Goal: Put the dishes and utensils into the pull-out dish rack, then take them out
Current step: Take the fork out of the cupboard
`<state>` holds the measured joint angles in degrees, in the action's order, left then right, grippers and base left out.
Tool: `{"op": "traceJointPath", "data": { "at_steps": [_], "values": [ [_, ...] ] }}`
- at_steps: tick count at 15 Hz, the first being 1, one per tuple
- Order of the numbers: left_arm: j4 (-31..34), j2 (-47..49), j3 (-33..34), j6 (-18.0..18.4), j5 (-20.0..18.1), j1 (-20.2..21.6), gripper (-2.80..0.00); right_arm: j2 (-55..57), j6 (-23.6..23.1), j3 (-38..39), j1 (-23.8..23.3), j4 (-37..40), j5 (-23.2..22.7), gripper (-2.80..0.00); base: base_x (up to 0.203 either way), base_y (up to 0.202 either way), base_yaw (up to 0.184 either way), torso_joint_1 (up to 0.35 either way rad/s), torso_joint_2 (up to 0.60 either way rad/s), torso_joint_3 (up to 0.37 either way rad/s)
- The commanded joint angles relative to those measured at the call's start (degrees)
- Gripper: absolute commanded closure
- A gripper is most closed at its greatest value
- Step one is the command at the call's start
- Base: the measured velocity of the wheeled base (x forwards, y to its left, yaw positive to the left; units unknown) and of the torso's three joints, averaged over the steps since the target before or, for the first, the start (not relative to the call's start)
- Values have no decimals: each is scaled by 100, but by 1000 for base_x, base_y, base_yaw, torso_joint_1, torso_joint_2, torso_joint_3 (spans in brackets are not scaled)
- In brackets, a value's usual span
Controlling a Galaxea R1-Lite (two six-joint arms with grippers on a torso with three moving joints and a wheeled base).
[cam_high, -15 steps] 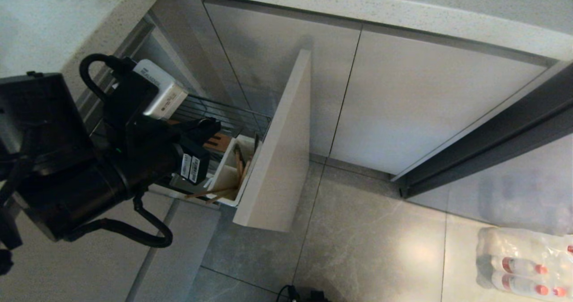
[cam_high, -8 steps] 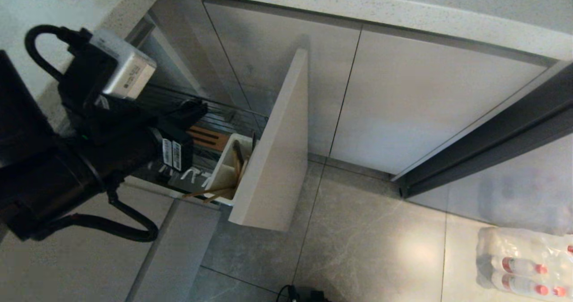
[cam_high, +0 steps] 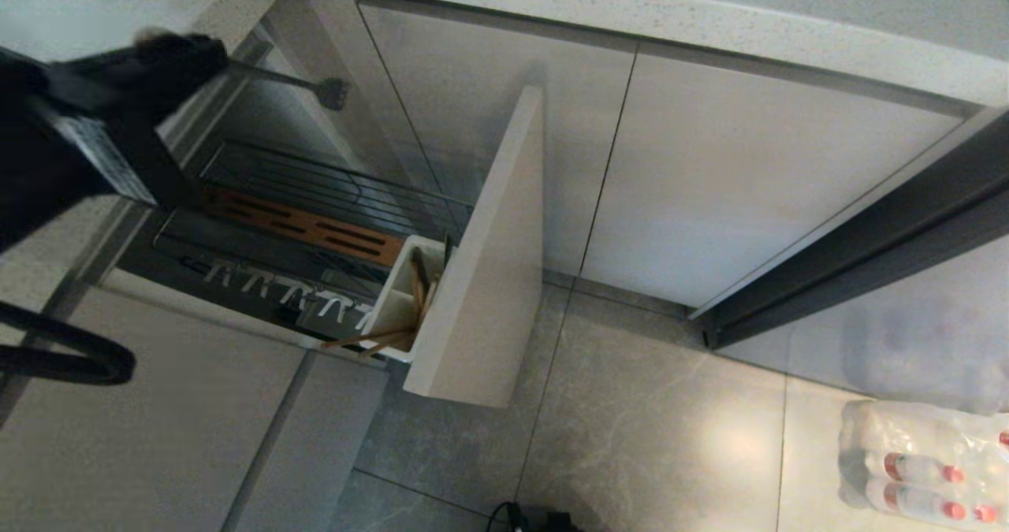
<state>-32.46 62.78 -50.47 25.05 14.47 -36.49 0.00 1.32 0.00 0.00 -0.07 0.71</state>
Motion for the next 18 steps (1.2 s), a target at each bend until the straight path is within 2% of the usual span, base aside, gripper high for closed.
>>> {"op": "traceJointPath", "data": {
  "at_steps": [1,5,7,12,18],
  "values": [
    [-9,-418,-145,-52,11,-25,0,9,0,0,0,-1,0,0,0,0,0,0,0,0],
    [93,-996,-516,-199,11,-116,0,1,0,0,0,-1,0,0,0,0,0,0,0,0],
    [200,-1174,-756,-214,156,43,0,9,0,0,0,-1,0,0,0,0,0,0,0,0],
    [140,-1194,-1036,-168,745,1059,0,8,0,0,0,-1,0,0,0,0,0,0,0,0],
    [112,-870,-1024,-190,774,2863,0,8,0,0,0,-1,0,0,0,0,0,0,0,0]
  ]
}}
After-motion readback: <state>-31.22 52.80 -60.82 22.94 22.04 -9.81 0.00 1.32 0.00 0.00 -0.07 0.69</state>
